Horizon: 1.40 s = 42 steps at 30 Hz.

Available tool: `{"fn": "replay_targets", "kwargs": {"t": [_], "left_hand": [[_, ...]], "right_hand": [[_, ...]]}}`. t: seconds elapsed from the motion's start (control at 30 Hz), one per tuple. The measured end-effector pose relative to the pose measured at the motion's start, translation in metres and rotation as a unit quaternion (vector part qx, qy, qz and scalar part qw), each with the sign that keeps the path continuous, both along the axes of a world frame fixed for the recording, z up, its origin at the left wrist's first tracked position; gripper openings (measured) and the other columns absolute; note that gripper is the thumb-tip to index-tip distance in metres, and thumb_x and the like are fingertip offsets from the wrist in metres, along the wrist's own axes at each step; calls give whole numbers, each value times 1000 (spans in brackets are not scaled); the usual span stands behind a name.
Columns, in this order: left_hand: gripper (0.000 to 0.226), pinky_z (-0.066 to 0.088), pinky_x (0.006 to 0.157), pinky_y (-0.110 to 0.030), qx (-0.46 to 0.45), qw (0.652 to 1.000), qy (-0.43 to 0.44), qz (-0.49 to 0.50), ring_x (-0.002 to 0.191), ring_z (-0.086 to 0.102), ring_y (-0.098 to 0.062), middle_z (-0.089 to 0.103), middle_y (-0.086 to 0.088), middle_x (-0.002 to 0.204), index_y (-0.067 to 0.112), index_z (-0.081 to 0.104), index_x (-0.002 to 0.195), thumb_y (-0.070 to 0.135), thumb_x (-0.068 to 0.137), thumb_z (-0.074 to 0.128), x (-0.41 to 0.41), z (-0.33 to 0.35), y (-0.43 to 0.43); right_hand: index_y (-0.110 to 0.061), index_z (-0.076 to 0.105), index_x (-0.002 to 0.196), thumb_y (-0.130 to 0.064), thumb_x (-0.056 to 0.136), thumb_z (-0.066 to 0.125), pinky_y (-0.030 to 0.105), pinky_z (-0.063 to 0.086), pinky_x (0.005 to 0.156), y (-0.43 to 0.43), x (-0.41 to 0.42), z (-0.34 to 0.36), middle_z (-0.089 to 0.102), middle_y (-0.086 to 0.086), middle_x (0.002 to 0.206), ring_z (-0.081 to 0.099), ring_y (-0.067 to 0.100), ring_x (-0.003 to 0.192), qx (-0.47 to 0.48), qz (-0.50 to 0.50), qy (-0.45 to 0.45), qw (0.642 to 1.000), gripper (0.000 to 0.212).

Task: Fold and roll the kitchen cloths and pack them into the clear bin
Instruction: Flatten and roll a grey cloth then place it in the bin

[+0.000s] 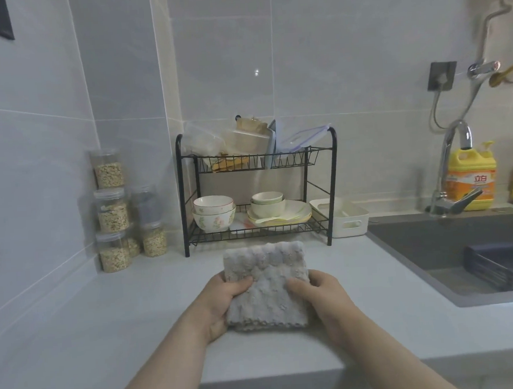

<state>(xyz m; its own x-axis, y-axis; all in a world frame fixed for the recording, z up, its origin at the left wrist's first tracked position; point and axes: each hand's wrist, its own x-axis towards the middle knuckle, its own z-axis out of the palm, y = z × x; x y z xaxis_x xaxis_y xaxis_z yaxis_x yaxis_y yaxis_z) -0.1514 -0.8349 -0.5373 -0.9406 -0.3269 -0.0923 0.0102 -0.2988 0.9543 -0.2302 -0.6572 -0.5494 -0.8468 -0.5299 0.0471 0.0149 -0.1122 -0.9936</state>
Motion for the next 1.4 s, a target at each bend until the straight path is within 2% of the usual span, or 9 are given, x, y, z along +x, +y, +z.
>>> {"fn": "replay_targets", "kwargs": {"t": [0.23, 0.37, 0.53, 0.7, 0.8, 0.9, 1.13, 1.3, 1.4], "left_hand": [[29, 55, 80, -46, -28, 1000, 11, 7, 94, 69, -38, 71, -22, 103, 3, 60, 113, 5, 84, 60, 4, -6, 6], [17, 59, 63, -38, -44, 996, 24, 68, 77, 72, -33, 73, -21, 88, -1, 62, 103, -6, 88, 56, 3, -5, 8], [23, 57, 78, -44, -42, 998, 28, 38, 84, 71, -35, 72, -23, 94, -2, 60, 108, -8, 87, 53, 4, -3, 9], [24, 59, 67, -36, -25, 998, 43, 46, 76, 72, -30, 73, -21, 90, 3, 65, 103, -10, 86, 53, 2, -4, 5], [34, 58, 68, -37, -1, 998, 50, 41, 74, 71, -29, 73, -21, 90, 5, 65, 105, -16, 84, 48, 1, -4, 1], [41, 59, 64, -36, 30, 998, 52, 37, 73, 71, -29, 73, -20, 87, 4, 63, 106, -22, 80, 45, -1, -5, -2], [40, 58, 52, -29, 51, 997, 33, 46, 60, 70, -25, 71, -15, 71, 2, 61, 88, -27, 77, 35, -7, -8, -5], [27, 53, 75, -38, 53, 997, 34, 35, 80, 66, -32, 69, -21, 89, -1, 64, 95, 1, 76, 44, -6, -9, -5], [23, 44, 72, -37, 58, 997, 26, 40, 77, 57, -29, 61, -19, 83, 11, 60, 79, 29, 88, 50, -2, -10, -3]], "right_hand": [[4, 65, 101, -3, 88, 61, 64, 49, 88, 5, -6, -1, 69, 30, 98, 65, 48, 94, -54, -13, -29, 998, 15], [0, 62, 90, -16, 82, 69, 45, 53, 64, 3, -3, 0, 70, 19, 81, 67, 29, 69, -30, -8, -1, 1000, 19], [2, 66, 102, 4, 86, 58, 49, 52, 83, 5, -8, -1, 69, 30, 100, 67, 41, 89, -82, -9, -34, 996, 18], [-4, 64, 109, 9, 79, 59, 52, 51, 88, 6, -8, -1, 70, 25, 103, 67, 38, 92, -103, 38, -40, 993, 32], [-5, 66, 109, 13, 84, 53, 39, 51, 70, 5, -11, -2, 71, 23, 100, 66, 34, 82, -112, 26, -50, 992, 34], [-6, 68, 105, 15, 83, 44, 25, 37, 50, 4, -12, -2, 69, 15, 85, 54, 21, 61, -94, 1, -62, 994, 38], [-11, 66, 92, 19, 84, 32, 18, 33, 39, 4, -21, -5, 59, 7, 72, 46, 13, 48, -115, -13, -107, 987, 46], [-8, 57, 93, 14, 83, 32, 22, 34, 42, 1, -17, -3, 56, 13, 70, 46, 18, 51, -89, -26, -110, 990, 35], [-5, 55, 92, -12, 92, 42, 30, 41, 58, -1, -9, -2, 59, 15, 79, 54, 24, 66, -94, -5, -115, 989, 15]]}}
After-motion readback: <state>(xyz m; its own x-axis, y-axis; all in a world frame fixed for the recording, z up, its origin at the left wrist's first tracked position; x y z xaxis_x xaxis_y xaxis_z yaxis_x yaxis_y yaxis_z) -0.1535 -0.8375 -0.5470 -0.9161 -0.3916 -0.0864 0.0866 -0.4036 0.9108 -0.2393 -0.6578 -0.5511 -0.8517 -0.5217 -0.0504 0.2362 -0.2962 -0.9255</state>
